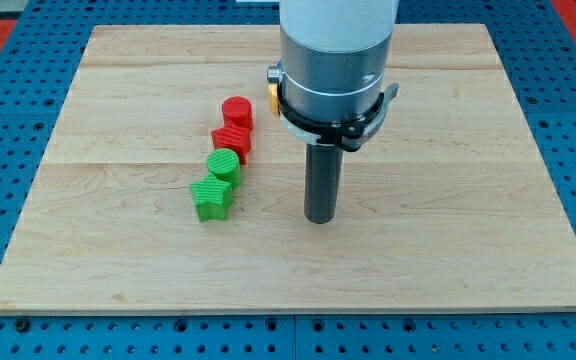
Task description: Separate yellow heart from the blue cube
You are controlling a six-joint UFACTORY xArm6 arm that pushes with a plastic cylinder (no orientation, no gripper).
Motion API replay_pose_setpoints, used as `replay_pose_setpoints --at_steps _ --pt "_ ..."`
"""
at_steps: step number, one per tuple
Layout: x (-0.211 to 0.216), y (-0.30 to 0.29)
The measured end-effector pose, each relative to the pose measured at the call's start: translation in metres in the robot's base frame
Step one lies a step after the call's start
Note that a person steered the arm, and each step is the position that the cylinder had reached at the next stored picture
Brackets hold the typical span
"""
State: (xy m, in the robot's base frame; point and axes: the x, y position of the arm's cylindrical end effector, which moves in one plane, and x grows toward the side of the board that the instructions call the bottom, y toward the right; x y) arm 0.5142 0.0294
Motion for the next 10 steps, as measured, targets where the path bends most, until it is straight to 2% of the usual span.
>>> replay_pose_setpoints --at_steps 1,2,3,5,6,9,10 --pt "0.0 0.001" --pt "-0.02 0.022" --pt "-0.059 0.036" --pt "-0.152 0.0" --pt "-0.165 -0.038" --pt "-0.228 -0.07" --pt "-0.229 -0.074"
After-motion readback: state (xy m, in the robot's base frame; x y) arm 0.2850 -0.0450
